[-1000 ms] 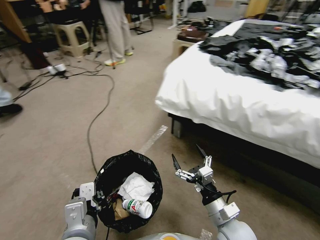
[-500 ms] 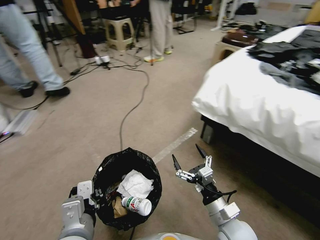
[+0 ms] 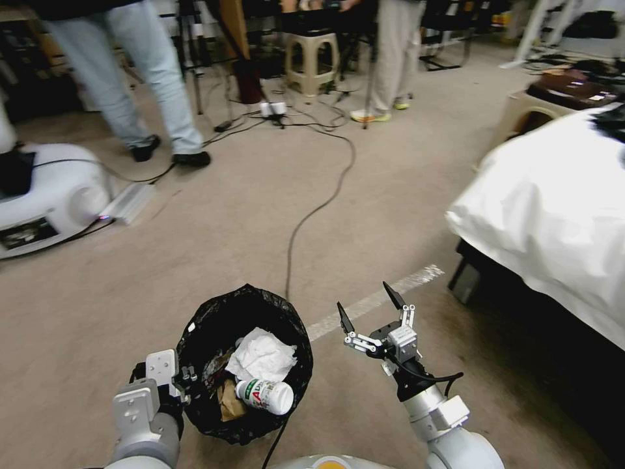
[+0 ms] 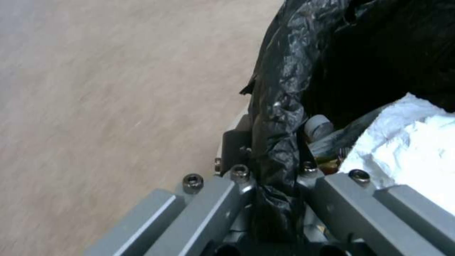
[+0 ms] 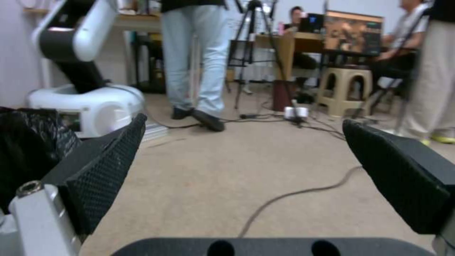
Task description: Pick up the trash bin, then pick up the garbage from the floor and place it into the trash bin.
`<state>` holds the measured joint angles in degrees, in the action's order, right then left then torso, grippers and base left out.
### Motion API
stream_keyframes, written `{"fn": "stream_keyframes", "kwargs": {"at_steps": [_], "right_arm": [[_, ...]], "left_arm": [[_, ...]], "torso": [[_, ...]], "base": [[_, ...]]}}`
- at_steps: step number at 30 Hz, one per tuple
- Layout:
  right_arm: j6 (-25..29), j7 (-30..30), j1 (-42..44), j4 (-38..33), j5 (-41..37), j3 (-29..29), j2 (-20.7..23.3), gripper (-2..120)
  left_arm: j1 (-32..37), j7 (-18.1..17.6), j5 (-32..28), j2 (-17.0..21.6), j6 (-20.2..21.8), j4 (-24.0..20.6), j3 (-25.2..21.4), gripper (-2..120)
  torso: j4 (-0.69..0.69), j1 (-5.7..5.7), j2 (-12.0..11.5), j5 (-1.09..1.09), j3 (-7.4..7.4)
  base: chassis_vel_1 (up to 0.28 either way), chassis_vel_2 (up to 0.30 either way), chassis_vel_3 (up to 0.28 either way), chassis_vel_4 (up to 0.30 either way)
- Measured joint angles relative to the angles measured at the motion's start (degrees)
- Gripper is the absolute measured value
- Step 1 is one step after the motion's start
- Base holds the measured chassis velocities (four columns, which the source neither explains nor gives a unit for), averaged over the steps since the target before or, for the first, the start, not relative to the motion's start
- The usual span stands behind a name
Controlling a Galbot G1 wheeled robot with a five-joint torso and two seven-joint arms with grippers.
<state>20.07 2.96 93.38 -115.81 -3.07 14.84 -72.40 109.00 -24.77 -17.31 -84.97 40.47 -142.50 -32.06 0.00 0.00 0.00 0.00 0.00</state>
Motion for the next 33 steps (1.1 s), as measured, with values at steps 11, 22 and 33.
{"fn": "stream_keyframes", "kwargs": {"at_steps": [11, 22, 33], "right_arm": [[-0.1, 0.0, 0.5, -0.3, 0.1, -0.2, 0.0, 100], [-0.1, 0.1, 0.3, 0.0, 0.0, -0.3, -0.1, 100], [1.3, 1.6, 0.6, 0.9, -0.3, 0.1, -0.3, 100]], "left_arm": [[-0.4, -0.5, -1.8, -0.4, -1.7, 3.1, -1.7, 0], [-1.9, -0.5, -6.7, -0.6, -0.9, 6.8, -6.0, 0], [-7.1, -2.6, -16.4, -0.1, 1.6, 12.4, -8.8, 0]], "torso": [[-0.02, 0.0, 0.0, -0.01, 0.0], [-0.01, 0.0, 0.0, -0.01, 0.0], [0.0, 0.0, 0.0, 0.03, 0.0]], "base": [[0.068, 0.072, 0.075, 0.068], [0.0, 0.0, 0.0, 0.0], [0.0, 0.0, 0.0, 0.0]]}}
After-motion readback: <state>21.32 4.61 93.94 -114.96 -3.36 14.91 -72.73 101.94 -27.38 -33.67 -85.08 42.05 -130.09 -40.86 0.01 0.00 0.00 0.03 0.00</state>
